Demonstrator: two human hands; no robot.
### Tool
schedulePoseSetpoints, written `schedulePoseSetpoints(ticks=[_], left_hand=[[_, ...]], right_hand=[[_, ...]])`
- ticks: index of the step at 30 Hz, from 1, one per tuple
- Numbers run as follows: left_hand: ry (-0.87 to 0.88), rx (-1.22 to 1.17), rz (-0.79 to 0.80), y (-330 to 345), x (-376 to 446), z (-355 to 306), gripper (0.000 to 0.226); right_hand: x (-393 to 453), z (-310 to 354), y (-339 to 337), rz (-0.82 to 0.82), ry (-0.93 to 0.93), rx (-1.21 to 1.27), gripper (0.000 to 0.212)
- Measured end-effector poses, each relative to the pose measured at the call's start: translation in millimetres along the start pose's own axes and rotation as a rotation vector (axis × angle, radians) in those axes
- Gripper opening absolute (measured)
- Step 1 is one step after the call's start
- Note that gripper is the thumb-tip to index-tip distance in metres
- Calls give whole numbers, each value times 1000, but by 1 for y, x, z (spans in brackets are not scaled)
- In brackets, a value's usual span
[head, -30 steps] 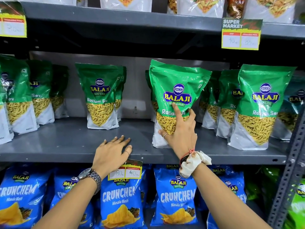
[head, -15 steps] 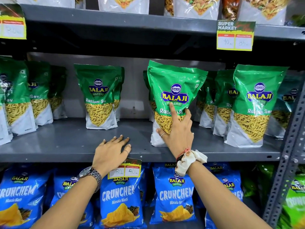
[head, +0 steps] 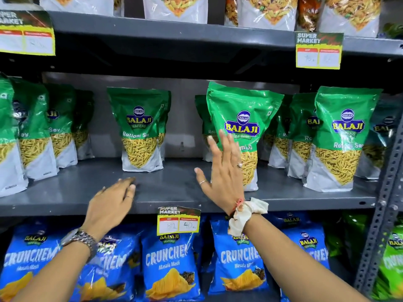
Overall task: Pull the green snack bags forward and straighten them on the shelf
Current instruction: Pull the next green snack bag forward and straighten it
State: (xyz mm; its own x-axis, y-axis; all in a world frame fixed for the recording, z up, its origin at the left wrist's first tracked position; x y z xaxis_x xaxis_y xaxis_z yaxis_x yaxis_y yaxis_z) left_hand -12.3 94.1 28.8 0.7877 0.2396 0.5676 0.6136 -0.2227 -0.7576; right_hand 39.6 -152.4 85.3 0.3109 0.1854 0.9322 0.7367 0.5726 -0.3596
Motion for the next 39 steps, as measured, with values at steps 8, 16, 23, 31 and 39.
schedulePoseSetpoints(ticks=[8, 16, 23, 31, 39], left_hand=[[-69, 76, 14, -45, 18, 115, 35], [59, 27, 124, -54, 36, 193, 50], [193, 71, 96, -45, 36, 191, 57], [223, 64, 64, -44, 36, 196, 50], [263, 49, 33, -44, 35, 196, 50]], right_hand=[[42, 76, 75, 102, 5, 92, 69], [89, 131, 184, 306, 258, 81, 93], [102, 135, 242, 354, 505, 123, 113], [94, 143, 240, 231, 549, 150, 101], [81, 154, 207, 178, 506, 191, 107]])
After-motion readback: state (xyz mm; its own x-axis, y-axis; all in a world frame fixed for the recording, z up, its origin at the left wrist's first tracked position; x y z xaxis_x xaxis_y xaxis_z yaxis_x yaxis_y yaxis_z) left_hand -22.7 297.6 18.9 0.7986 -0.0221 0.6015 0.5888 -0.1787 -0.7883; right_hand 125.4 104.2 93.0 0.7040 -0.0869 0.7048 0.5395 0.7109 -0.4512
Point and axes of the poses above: each hand's wrist, its own x-axis towards the middle knuckle, its own y-axis out of the palm, z = x × y, the point moved 7 cm from there along x, towards the middle knuckle, and after that the axes turned 2 degrees about y, right-handed, at the moved point
